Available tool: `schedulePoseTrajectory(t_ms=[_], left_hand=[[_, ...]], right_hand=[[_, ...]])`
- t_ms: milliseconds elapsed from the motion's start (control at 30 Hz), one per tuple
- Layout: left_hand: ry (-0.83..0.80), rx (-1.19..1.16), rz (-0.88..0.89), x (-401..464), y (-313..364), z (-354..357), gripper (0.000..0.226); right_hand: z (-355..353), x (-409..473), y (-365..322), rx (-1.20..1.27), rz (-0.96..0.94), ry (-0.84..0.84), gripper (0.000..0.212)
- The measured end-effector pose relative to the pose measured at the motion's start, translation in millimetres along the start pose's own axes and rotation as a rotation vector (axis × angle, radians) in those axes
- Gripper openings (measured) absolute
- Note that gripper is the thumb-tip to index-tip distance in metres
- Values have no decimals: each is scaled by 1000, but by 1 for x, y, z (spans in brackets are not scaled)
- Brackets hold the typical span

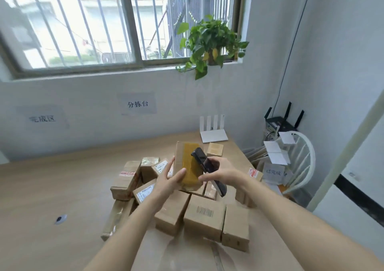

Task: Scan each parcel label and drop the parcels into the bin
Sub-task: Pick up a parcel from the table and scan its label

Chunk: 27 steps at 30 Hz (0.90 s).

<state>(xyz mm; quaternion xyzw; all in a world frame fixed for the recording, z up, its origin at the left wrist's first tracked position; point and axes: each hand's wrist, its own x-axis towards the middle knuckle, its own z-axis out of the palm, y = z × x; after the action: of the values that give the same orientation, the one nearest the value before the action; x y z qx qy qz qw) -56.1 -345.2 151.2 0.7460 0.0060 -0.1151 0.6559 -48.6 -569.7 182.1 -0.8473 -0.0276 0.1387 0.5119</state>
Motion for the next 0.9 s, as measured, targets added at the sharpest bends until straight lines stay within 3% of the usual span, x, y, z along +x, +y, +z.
schedulePoseTrajectory(t_ms=[167,333,500,567,733,900], left_hand=[[87,-91,43,-2,46,-10,56],[129,-137,65,-7,72,-18,35],[87,-199,43,-11,86,-19,45],[71,-196,46,-13,89,-20,38],[194,-229,80,-14,88,-28,49],[244,-148,109,-21,88,-33,62]], right_hand=[[-21,-13,-44,33,-78,7,44],[-28,-12,-65,55,-118,40,47],[-29,-6,-74,59,-153,16,38],[-29,-5,-76,76,-171,34,36],[-29,-3,-76,43,-205,88,56],[-26,-3,-73,17,-227,95,60]])
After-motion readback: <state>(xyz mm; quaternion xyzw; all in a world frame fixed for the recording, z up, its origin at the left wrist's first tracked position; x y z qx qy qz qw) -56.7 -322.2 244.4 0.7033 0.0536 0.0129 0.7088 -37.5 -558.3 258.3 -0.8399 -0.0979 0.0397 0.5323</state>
